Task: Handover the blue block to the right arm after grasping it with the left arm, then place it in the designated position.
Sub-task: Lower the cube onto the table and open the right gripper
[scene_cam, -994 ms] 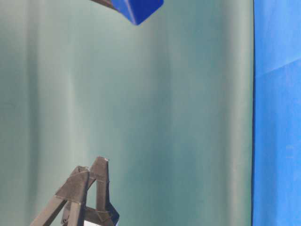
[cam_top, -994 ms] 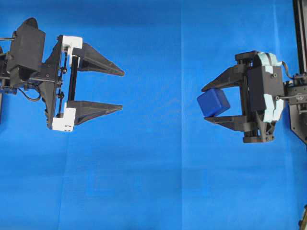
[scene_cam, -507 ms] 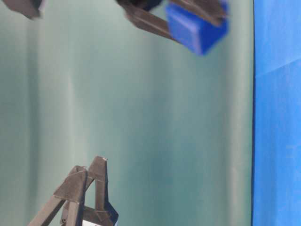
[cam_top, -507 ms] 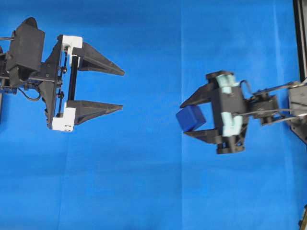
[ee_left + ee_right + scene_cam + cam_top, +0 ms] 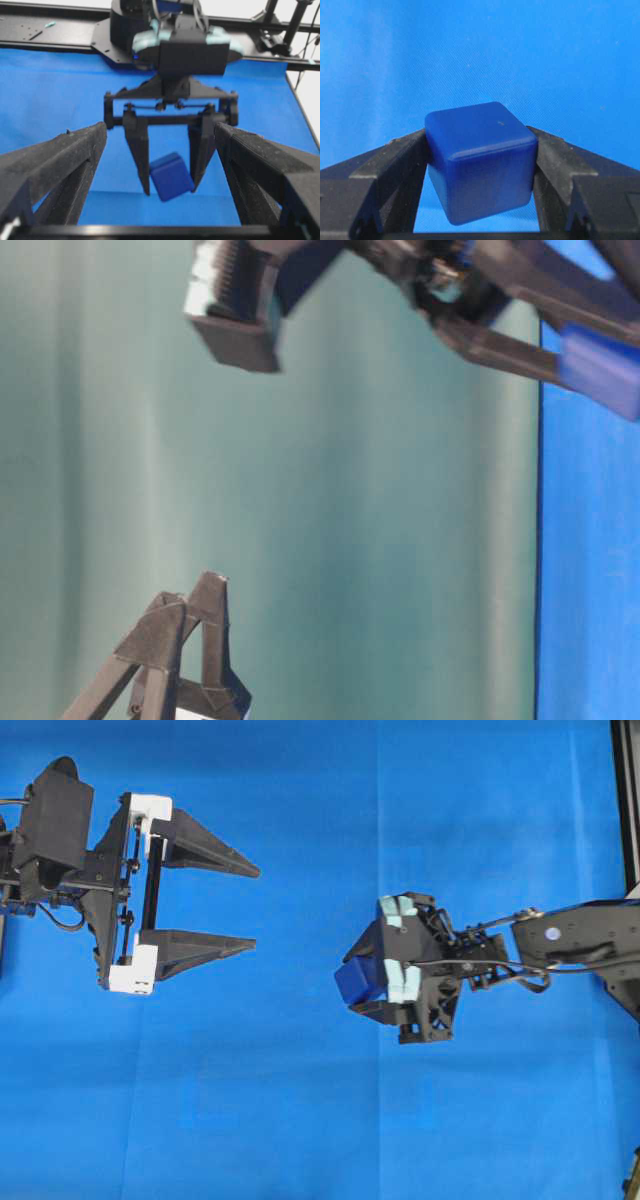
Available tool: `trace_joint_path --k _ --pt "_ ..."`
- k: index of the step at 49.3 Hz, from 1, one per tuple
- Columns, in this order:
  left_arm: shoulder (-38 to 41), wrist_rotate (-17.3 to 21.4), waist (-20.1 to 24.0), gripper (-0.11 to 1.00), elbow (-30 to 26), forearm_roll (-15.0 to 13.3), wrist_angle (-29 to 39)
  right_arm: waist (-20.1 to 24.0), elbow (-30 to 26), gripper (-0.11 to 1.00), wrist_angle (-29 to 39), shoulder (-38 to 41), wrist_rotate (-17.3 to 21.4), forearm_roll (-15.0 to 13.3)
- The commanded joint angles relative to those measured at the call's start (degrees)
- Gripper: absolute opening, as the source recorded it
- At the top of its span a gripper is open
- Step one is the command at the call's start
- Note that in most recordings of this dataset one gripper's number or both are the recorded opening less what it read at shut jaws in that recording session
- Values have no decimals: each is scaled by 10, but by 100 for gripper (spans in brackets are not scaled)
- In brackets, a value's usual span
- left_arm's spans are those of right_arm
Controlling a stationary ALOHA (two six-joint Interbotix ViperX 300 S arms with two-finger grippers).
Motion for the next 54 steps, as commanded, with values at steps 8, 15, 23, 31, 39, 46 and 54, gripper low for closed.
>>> trace_joint_path --k 8,15,23,31,39,46,54 --pt "-6 3 0 93 -13 -1 -5 -4 -27 52 -38 46 1 6" --pt "-6 3 0 93 -13 -1 -5 -11 -33 52 -58 77 1 17" --pt "-8 3 0 93 -12 -1 -5 -11 -38 51 -79 105 1 24" --pt "-8 3 0 93 -11 0 -5 -11 -42 51 -95 122 1 27" --pt "-8 4 0 93 -11 -1 -5 -11 -44 52 -105 127 1 27" --pt "-9 4 0 93 -11 -1 -5 -11 -44 51 -105 131 1 28" --pt "-8 4 0 93 -11 0 -5 -11 -44 52 -105 136 1 33"
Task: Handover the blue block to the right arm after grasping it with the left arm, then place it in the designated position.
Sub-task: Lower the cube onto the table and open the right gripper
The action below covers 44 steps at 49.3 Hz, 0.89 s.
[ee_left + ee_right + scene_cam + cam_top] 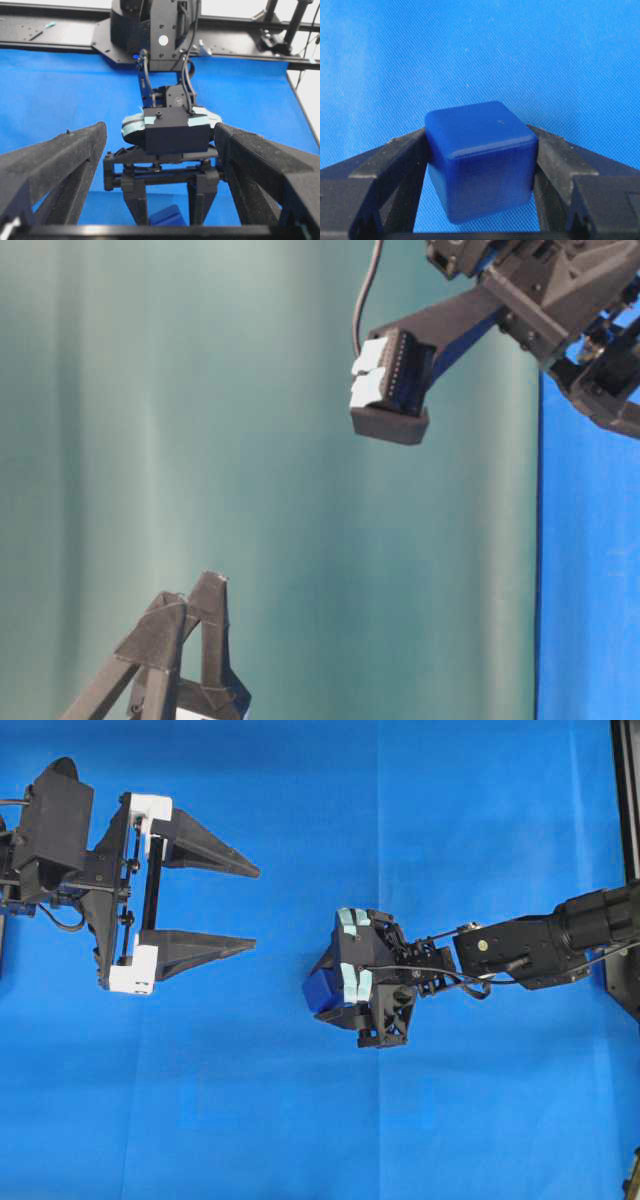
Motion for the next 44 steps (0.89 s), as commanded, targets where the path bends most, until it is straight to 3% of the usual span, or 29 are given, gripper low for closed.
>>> trace_joint_path --k 1,13,20,23,32,44 --pt "-8 1 -1 93 -11 0 -5 1 -8 52 -3 -3 0 6" --pt "-7 1 -1 93 -12 0 -5 2 -9 53 -3 5 0 25" --pt "-7 1 -1 93 -12 -1 -5 6 -9 88 -2 5 0 37" --pt "-8 1 -2 93 -12 0 -5 7 -9 95 0 5 0 37" --pt "-9 0 -1 93 -11 -1 -5 8 -11 86 0 4 0 37" --pt "-9 0 -1 93 -11 0 -5 13 -13 87 17 -25 -1 35"
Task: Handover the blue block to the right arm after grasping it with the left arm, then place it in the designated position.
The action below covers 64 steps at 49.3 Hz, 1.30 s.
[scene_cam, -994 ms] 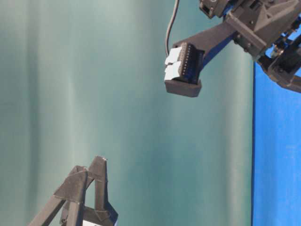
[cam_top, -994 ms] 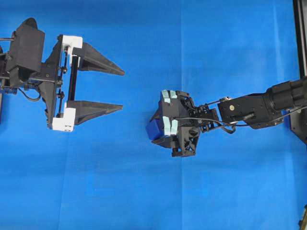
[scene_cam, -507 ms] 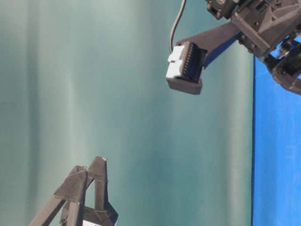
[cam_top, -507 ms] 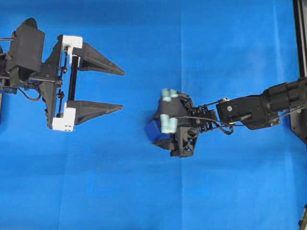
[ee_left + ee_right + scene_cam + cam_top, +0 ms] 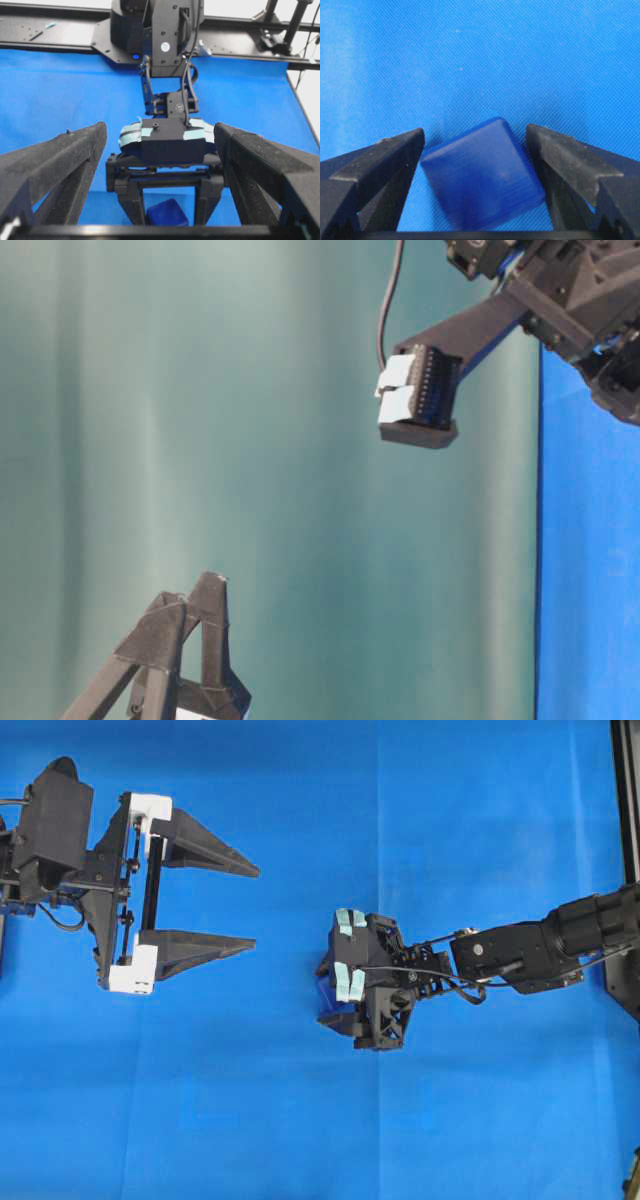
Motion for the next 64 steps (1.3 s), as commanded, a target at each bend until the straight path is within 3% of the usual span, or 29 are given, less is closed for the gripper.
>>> trace_joint_path --k 1,16,50,64 --pt "-9 1 0 93 -11 -1 -5 5 -10 87 11 -36 -2 0" --pt "-8 1 0 93 -11 0 -5 9 -11 87 108 -142 -8 -4" --pt "-9 1 0 93 -12 0 -5 9 -27 86 308 -380 -9 -58" --pt "-9 0 0 93 -13 0 -5 8 -24 86 337 -432 -7 -76"
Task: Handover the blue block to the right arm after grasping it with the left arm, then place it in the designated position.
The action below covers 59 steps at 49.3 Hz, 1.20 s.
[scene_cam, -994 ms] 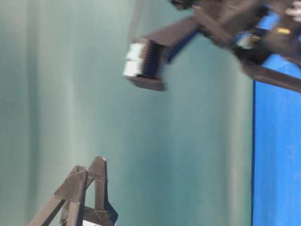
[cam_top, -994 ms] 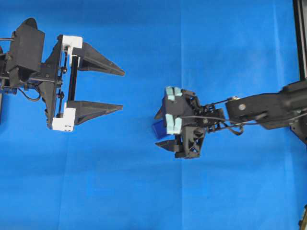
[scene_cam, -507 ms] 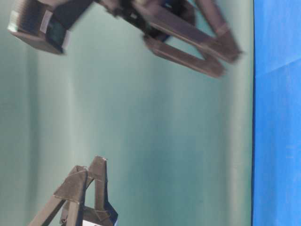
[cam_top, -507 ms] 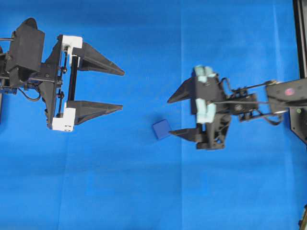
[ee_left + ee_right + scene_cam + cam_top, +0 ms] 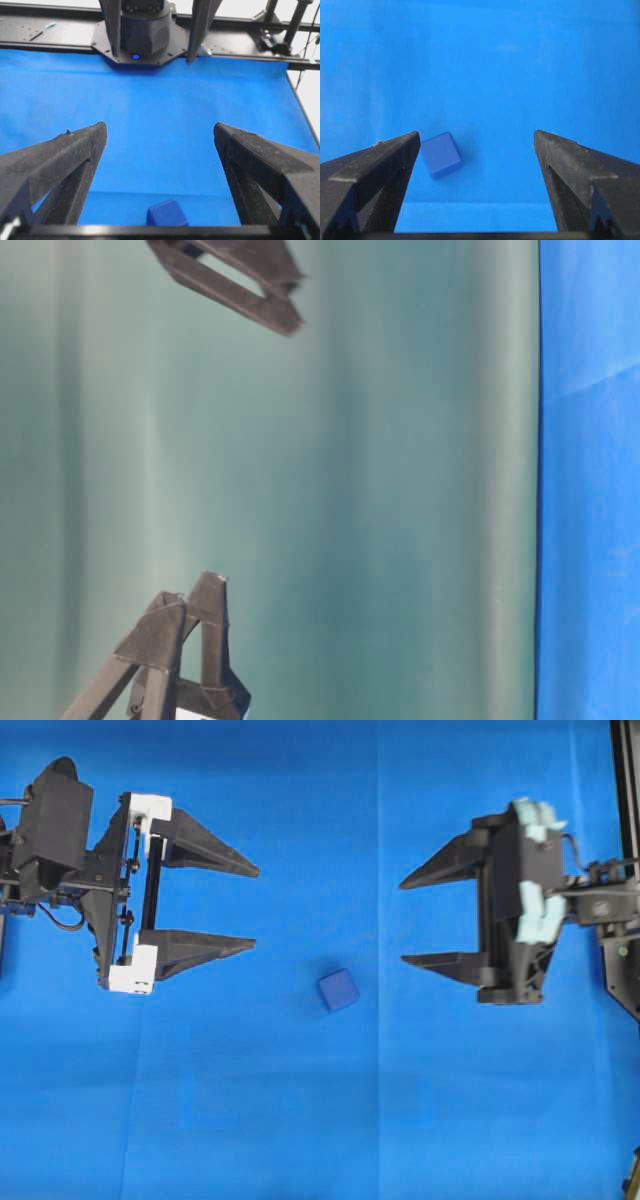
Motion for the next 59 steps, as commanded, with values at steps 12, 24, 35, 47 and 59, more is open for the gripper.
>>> trace_joint_path --k 12,24,35,47,59 --pt "-9 0 0 93 -15 0 -5 -4 -11 86 -14 -11 1 -15" --pt "-9 -1 0 93 -15 -1 -6 -19 10 86 -81 -41 1 -23" --pt "-9 -1 -1 93 -14 0 -5 -43 62 86 -182 -82 2 -23" --pt "-9 1 -1 93 -15 -1 -6 -52 103 86 -260 -91 3 -20" --pt "-9 1 -1 93 -15 -1 -7 -54 106 86 -272 -83 3 -19"
